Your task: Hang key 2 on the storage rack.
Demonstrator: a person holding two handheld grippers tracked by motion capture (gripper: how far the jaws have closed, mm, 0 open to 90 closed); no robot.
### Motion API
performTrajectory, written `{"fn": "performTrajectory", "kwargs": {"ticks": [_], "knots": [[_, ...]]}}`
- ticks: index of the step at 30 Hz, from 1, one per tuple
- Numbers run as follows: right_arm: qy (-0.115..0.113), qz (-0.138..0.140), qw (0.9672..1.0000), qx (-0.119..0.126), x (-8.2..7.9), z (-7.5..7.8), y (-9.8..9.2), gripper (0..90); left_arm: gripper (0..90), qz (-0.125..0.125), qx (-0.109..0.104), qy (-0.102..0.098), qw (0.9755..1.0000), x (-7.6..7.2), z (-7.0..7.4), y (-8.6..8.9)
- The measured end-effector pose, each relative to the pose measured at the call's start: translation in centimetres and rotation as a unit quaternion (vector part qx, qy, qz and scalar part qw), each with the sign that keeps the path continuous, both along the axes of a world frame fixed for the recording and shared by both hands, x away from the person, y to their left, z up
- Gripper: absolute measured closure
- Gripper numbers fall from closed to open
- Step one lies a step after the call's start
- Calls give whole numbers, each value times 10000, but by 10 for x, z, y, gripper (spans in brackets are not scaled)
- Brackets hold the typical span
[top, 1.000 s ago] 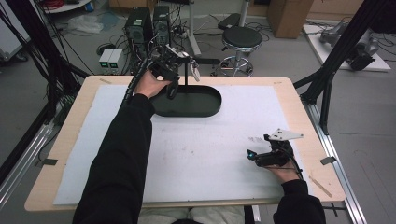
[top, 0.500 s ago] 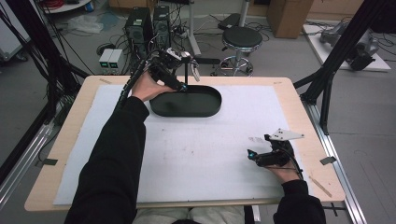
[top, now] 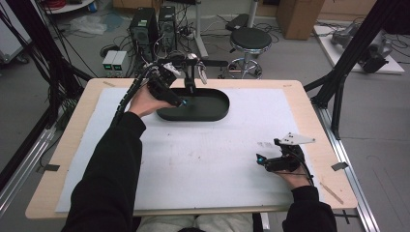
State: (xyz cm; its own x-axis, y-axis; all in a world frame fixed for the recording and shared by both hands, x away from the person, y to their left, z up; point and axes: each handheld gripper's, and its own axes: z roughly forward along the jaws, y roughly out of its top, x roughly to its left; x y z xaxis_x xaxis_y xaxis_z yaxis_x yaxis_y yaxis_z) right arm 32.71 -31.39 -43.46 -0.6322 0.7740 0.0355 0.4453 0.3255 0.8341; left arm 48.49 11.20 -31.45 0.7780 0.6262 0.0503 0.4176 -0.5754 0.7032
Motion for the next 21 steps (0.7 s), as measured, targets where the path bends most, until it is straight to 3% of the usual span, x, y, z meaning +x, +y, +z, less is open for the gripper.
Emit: {"fn": "performTrajectory", "kwargs": {"ticks": [6,14,21], "knots": [[16,4,10000,12,0,0,1,7,17,26,-92,65,9999,-9,-11,11],[15,22,10000,20,0,0,1,7,17,122,-354,2,9993,-22,-15,27],[20,24,10000,4,0,0,1,7,17,103,-425,84,9990,-34,-22,40]]}}
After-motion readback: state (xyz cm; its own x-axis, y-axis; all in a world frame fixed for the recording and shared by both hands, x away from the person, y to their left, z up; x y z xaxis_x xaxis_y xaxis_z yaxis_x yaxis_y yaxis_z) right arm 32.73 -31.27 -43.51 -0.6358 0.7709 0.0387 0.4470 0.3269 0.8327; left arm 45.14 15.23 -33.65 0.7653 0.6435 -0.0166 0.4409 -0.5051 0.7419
